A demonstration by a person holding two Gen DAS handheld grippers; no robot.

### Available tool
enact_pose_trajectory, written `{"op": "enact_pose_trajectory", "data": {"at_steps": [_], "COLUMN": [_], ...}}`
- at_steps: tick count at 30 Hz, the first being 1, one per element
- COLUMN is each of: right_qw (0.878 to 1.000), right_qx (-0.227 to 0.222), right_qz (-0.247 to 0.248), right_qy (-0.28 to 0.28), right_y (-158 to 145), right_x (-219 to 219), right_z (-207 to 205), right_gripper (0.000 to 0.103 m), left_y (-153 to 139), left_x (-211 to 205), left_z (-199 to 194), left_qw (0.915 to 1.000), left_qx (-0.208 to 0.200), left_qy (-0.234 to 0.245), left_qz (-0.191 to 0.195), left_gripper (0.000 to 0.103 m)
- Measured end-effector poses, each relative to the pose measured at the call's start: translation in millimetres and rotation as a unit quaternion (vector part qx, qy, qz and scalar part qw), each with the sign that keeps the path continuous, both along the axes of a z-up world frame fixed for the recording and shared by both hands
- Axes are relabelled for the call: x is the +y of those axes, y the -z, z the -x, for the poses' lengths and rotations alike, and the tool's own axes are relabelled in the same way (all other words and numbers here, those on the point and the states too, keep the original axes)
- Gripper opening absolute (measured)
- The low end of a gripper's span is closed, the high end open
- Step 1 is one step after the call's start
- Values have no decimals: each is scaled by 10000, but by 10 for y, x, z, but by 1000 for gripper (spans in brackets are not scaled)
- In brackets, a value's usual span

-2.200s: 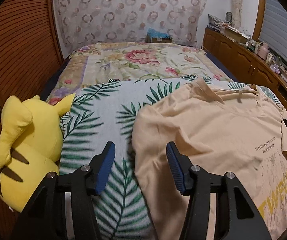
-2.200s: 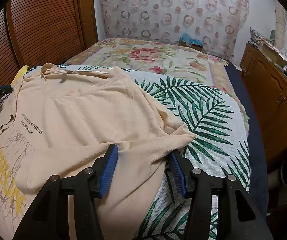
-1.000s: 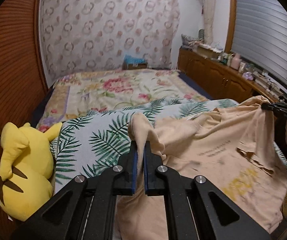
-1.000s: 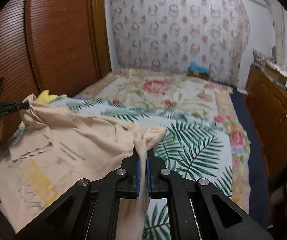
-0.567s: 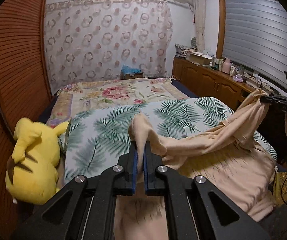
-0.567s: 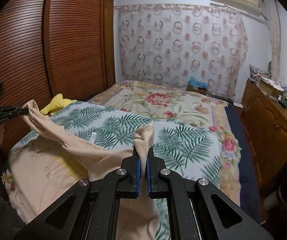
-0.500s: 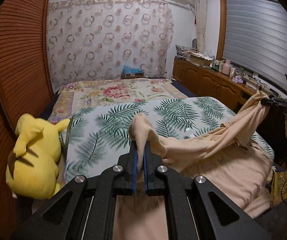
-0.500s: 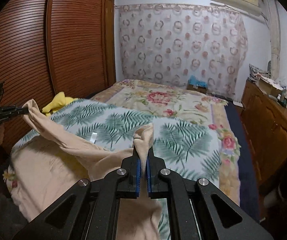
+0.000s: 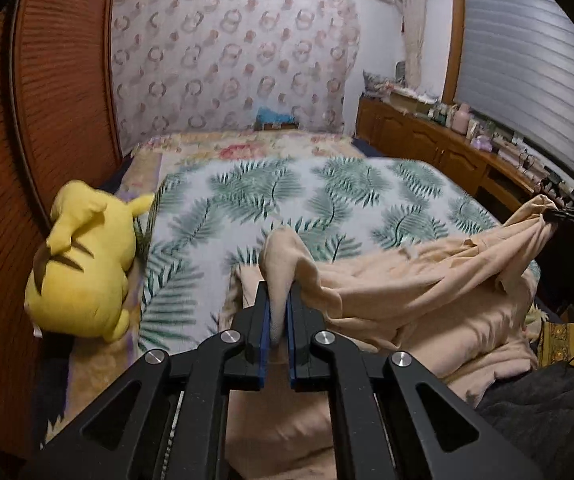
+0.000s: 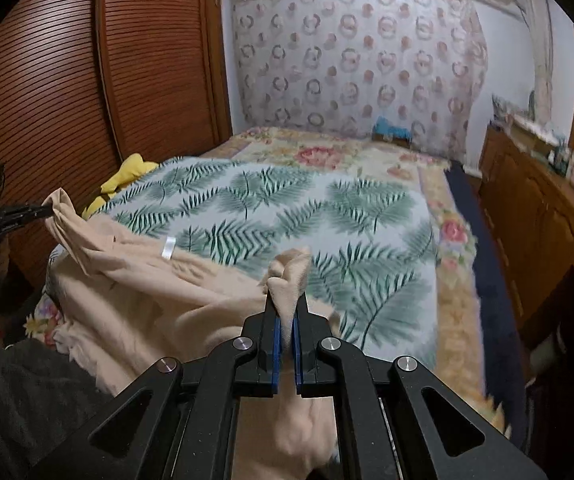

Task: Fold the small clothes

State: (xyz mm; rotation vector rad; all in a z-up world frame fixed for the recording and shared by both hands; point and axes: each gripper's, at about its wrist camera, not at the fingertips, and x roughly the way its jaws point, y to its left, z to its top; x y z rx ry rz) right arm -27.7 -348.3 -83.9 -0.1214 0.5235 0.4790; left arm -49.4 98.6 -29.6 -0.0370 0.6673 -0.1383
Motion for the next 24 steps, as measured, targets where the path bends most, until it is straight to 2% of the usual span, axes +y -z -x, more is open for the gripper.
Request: {"op": "enact_pose_trajectory", "data": {"at_steps": [1,3,4,5,7,8,9,12,14,19,24], "right_qw": [9999,9996,9993,9990,9987,9986,9987,9988,9989,9990,9974], "right_qx": [109,288,379,449,499,501,483,414,379,303,544], "right_qz": [-13,19,19,23,97,134,150,238,217,216,300], "right_qy": [4,16,16,25,97,99,76,133,177,266,356], "right_y": [13,64,99,120,112,85,54,-21,-49,-47,191], "right_x": [3,17,19,19,19,11,12,10,-1,8,50], "right_z": [-53,-139,-161,-187,-234,-252,-272,-331,-364,-579,-920], "right_gripper": [5,5,5,8,13,15,17,32,46,48,48], "left_y": [32,78,91,93,86,84,87,107,133,210,376], "left_x": [-1,15,20,32,46,47,59,71,78,152,204], "left_z": [-5,-20,-30,-50,-84,-122,-146,-287,-409,-726,-991], "left_qw": [10000,9999,9999,9999,10000,9999,9999,9999,9999,9994,9980], "left_qx": [40,71,79,86,76,67,60,74,105,235,495], "left_qy": [8,-33,-48,-53,-44,-28,-22,13,14,-40,-24], "left_qz": [-4,-68,-73,-50,-40,-82,-98,-68,-119,-236,-381], "left_gripper": [12,29,33,40,44,49,59,73,74,74,75]}}
